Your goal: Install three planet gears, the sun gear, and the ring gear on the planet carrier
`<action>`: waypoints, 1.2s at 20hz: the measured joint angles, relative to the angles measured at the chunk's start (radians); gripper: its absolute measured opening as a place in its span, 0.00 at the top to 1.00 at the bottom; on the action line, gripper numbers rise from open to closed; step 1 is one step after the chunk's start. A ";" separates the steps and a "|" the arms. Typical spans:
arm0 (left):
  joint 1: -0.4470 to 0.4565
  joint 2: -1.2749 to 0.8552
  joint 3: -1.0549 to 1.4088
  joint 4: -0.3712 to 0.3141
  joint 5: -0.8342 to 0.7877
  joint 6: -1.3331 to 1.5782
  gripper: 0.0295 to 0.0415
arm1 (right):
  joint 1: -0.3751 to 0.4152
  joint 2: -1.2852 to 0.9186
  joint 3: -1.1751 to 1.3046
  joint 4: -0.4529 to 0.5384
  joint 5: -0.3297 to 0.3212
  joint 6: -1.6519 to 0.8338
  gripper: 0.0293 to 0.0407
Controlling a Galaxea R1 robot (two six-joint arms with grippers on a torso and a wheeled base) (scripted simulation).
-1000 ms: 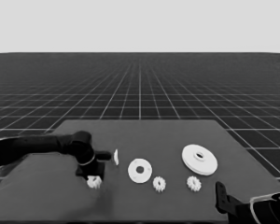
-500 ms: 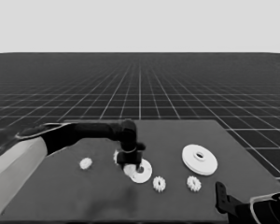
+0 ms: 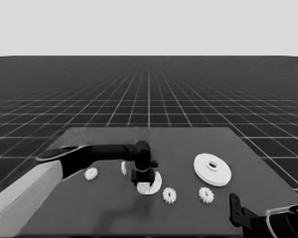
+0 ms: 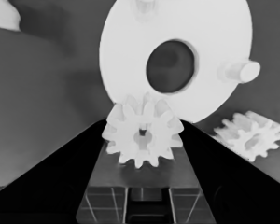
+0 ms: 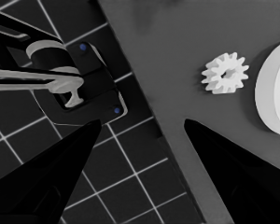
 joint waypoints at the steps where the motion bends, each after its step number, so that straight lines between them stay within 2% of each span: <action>1: 0.006 0.002 -0.007 0.008 -0.003 0.005 0.86 | 0.000 0.000 0.000 0.000 0.000 0.000 0.19; 6: 0.017 0.004 -0.016 0.018 -0.007 0.011 0.86 | 0.000 0.000 0.000 0.000 0.000 0.000 0.19; 8: 0.017 0.004 -0.016 0.019 -0.007 0.011 0.36 | 0.000 0.000 0.000 0.000 0.000 0.000 0.19; 9: 0.017 0.004 -0.016 0.019 -0.007 0.011 0.29 | 0.000 0.000 0.000 0.000 0.000 0.000 0.19; 11: 0.018 0.004 -0.017 0.019 -0.007 0.011 0.26 | 0.000 0.000 0.000 0.000 0.000 0.000 0.19; 16: 0.018 0.004 -0.017 0.019 -0.007 0.011 0.25 | 0.000 0.000 0.000 0.000 0.000 0.000 0.19; 17: -0.042 -0.008 0.036 -0.045 0.014 -0.026 0.25 | 0.000 0.000 0.000 0.000 0.000 0.000 0.19; 19: -0.116 -0.014 0.071 -0.113 0.023 -0.052 0.25 | 0.000 0.000 0.000 0.000 0.000 0.000 0.19; 24: -0.151 -0.015 0.080 -0.148 0.024 -0.060 0.25 | 0.000 0.000 0.000 0.000 0.000 0.000 0.19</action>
